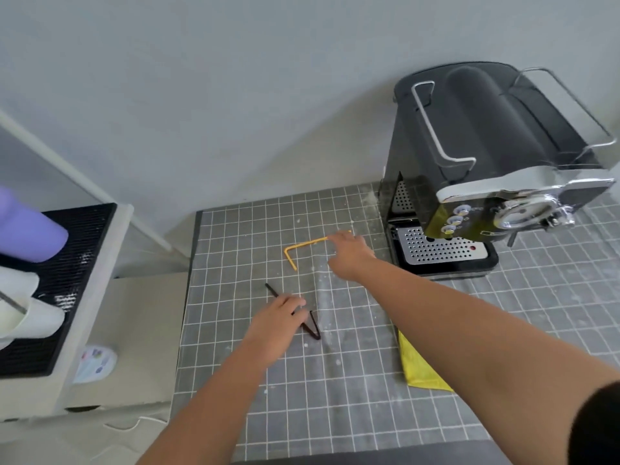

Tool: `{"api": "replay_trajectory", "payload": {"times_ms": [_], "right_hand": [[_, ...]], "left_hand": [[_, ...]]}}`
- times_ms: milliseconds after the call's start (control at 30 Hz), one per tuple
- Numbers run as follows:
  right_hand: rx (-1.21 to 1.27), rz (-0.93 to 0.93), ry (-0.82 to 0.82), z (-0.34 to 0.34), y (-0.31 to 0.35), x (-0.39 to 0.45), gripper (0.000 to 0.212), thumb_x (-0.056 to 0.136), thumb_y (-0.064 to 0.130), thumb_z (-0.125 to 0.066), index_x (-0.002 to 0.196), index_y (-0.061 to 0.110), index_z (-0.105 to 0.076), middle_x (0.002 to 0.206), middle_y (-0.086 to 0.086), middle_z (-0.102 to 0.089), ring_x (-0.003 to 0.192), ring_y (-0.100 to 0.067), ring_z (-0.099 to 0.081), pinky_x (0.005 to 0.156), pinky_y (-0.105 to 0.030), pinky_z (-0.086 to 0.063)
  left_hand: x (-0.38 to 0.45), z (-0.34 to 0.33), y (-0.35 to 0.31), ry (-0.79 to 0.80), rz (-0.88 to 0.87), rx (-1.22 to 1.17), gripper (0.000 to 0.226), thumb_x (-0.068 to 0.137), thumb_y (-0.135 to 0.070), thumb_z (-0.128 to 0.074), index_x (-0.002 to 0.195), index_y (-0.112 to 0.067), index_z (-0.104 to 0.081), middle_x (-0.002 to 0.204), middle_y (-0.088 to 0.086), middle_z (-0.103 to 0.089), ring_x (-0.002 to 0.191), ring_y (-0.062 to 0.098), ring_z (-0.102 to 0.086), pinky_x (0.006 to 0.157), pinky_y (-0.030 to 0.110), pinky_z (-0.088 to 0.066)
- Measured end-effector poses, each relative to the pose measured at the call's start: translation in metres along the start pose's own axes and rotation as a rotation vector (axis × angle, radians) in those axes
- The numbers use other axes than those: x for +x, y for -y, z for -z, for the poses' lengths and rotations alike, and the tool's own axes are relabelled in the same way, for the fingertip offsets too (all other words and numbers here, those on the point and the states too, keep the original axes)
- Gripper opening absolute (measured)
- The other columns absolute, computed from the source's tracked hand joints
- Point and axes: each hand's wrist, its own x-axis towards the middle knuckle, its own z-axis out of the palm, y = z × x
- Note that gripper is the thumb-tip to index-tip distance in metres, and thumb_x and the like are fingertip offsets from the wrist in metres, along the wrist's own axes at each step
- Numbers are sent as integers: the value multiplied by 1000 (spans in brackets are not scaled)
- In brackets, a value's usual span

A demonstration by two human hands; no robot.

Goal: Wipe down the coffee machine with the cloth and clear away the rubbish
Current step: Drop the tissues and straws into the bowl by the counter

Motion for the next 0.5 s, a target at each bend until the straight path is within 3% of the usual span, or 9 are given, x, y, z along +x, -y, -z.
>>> {"api": "replay_trajectory", "payload": {"times_ms": [167,267,367,433,500], "right_hand": [[-47,-10,-15,-3,5,24,69,91,18,-47,152,26,-14,161,5,-4,144,-29,-12,112,-44,-26],[-93,1,8,-8,6,35,65,93,21,-44,151,27,-15,160,5,-10,142,-30,-15,112,-44,-25],[-178,36,-70,-15,2,38,53,95,25,-44,147,26,-31,155,0,-24,138,-30,-23,111,-45,-27],[-261,68,-157,-18,-2,39,40,95,27,-46,135,28,-49,145,-3,-38,130,-30,-30,107,-43,-30],[-324,94,-210,-20,-5,38,29,94,27,-51,122,28,-60,134,-4,-45,122,-28,-35,103,-41,-33]], "left_hand": [[-2,0,3,-26,-72,-48,54,56,4,-80,102,-17,-60,107,0,-59,92,20,-61,60,28,-53],[-1,4,0,-3,-64,-91,53,76,4,-67,124,-15,-56,123,2,-54,112,23,-53,73,31,-52],[-2,3,2,-23,-47,-134,56,81,3,-64,133,-16,-52,128,2,-51,118,21,-48,81,31,-52],[-3,1,2,-42,-49,-156,57,70,3,-75,122,-16,-59,118,2,-57,108,22,-56,74,31,-54],[-3,-4,2,-74,-52,-135,57,60,3,-81,111,-16,-63,112,1,-60,102,23,-59,77,34,-55]]}}
